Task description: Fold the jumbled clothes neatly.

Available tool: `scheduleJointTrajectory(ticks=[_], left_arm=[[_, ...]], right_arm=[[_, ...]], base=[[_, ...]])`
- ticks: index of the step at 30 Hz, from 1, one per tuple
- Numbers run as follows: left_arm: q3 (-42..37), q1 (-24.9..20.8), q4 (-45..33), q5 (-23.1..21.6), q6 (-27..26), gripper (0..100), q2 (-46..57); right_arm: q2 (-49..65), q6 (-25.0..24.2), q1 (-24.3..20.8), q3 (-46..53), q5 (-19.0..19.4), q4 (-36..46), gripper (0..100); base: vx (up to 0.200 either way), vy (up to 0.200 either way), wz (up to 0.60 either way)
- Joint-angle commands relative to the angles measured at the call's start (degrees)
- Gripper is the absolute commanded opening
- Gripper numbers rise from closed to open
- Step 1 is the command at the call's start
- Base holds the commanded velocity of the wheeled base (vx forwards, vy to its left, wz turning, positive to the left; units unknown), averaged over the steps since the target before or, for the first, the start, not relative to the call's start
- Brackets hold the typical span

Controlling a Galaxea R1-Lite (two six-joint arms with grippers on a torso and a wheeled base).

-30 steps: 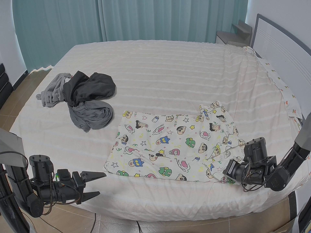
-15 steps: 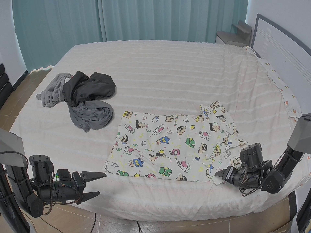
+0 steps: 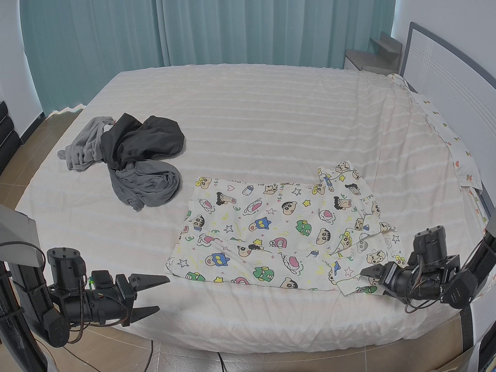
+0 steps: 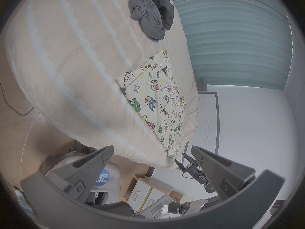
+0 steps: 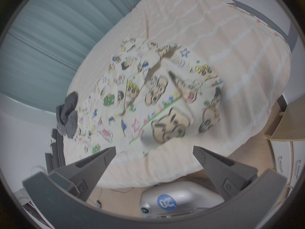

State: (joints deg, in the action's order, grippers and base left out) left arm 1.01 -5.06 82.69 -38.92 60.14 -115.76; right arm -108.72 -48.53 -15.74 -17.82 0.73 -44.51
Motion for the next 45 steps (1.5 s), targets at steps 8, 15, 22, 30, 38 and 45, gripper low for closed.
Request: scheduleJointTrajectory(ticks=[8,15,22,30,38,45], left_arm=[[-0.6,0.0,0.1,0.0,0.0,100,-0.2],[-0.6,0.0,0.1,0.0,-0.5,100,-0.3],[-0.6,0.0,0.1,0.0,-0.7,100,-0.3],[-0.6,0.0,0.1,0.0,-0.6,100,-0.3],[-0.6,0.0,0.1,0.0,-0.6,100,-0.3],[-0.6,0.0,0.1,0.0,-0.6,100,-0.3]], right_arm=[[-0.3,10.6,10.1,0.8,10.1,-4.7,100],[-8.4,13.8,9.7,-1.0,10.3,-11.0,100],[-13.5,13.8,9.5,-1.0,10.3,-16.8,100],[-13.2,13.7,9.8,-0.8,10.8,-17.3,0],[-9.8,13.2,10.0,0.2,10.8,-17.2,0],[-2.7,13.6,8.2,1.8,10.2,-13.1,0]], base=[[0.0,0.0,0.0],[0.0,0.0,0.0],[0.0,0.0,0.0],[0.0,0.0,0.0],[0.0,0.0,0.0],[0.0,0.0,0.0]])
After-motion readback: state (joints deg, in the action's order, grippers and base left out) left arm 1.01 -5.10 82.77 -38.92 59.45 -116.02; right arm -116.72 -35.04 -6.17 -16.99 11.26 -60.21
